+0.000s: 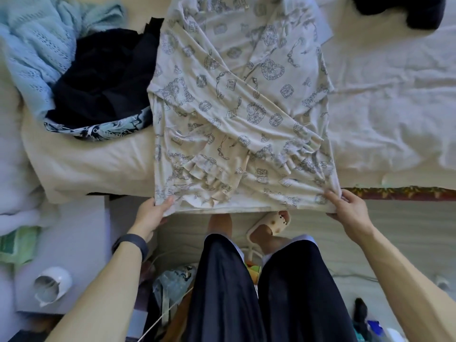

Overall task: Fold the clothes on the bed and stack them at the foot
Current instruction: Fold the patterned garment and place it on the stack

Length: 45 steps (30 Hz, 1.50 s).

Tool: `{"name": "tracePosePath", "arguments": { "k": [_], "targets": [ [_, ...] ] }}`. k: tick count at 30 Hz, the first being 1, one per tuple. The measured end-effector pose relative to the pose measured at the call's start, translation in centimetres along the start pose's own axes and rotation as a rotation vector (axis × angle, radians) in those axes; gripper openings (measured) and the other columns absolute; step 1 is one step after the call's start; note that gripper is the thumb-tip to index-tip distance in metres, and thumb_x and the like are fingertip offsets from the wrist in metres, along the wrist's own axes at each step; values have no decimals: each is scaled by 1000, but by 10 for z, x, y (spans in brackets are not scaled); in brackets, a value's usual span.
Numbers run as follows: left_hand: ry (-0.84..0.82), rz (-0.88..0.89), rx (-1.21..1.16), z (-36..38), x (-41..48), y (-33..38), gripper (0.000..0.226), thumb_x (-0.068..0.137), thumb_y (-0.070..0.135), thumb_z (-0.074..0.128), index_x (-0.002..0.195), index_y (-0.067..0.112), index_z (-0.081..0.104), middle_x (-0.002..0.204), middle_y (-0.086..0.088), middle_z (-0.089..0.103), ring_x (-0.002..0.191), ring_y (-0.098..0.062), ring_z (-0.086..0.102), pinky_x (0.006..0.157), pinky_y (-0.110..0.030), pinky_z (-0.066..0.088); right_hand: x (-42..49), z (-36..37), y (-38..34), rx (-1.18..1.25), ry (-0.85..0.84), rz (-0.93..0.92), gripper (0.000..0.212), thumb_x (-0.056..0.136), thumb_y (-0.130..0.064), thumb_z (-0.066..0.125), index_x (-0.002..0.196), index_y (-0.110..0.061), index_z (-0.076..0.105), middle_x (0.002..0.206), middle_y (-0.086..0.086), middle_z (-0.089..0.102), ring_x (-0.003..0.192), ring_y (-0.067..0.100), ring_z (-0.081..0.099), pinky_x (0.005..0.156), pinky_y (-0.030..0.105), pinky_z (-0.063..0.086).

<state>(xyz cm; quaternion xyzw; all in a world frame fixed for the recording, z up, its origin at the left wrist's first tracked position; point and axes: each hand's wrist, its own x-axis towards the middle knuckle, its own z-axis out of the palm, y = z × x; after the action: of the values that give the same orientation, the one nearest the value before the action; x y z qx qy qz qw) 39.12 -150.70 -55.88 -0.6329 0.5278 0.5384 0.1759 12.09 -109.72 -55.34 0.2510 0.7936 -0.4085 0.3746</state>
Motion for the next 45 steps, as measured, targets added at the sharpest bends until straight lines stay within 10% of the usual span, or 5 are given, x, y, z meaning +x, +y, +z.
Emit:
{"name": "tracePosePath", "arguments": {
  "k": [10, 25, 33, 39, 45],
  "targets": [
    [76, 81, 100, 3, -58, 3, 15, 92, 31, 73, 102, 22, 66, 97, 2, 75, 57, -8, 67, 46, -20, 45, -33, -5, -7, -55, 109, -42, 11, 97, -29, 66, 90, -20, 65, 95, 7, 69, 77, 21, 64, 63, 33, 54],
    [311, 358, 664, 118, -44, 8, 25, 92, 31, 64, 109, 19, 51, 117, -5, 52, 103, -27, 53, 75, -40, 49, -34, 94, 18, -495, 73, -148, 20, 93, -30, 61, 105, -16, 53, 101, 3, 63, 94, 27, 59, 79, 32, 40],
    [12, -325, -695, 194, -20, 40, 26, 97, 42, 55, 99, 19, 66, 105, -3, 73, 84, -16, 67, 68, -31, 47, -26, 168, -6, -11, -205, 215, 25, 95, -38, 67, 106, -16, 67, 95, 0, 69, 83, 14, 65, 69, 36, 56],
    [-41, -472, -871, 193, -18, 40, 14, 98, 26, 57, 100, 13, 61, 108, -1, 67, 92, -15, 65, 70, -30, 48, -27, 185, -32, 446, -330, 586, 48, 96, -40, 68, 133, -10, 61, 136, -4, 63, 117, 19, 65, 77, 29, 49],
    [-54, -427, -926, 200, -35, 28, 26, 91, 27, 64, 114, 14, 67, 111, -1, 67, 93, -14, 64, 71, -29, 45, -37, 175, -37, 760, -163, 601, 10, 96, -19, 63, 101, -10, 63, 97, 3, 67, 86, 14, 66, 69, 26, 49]
  ]
}}
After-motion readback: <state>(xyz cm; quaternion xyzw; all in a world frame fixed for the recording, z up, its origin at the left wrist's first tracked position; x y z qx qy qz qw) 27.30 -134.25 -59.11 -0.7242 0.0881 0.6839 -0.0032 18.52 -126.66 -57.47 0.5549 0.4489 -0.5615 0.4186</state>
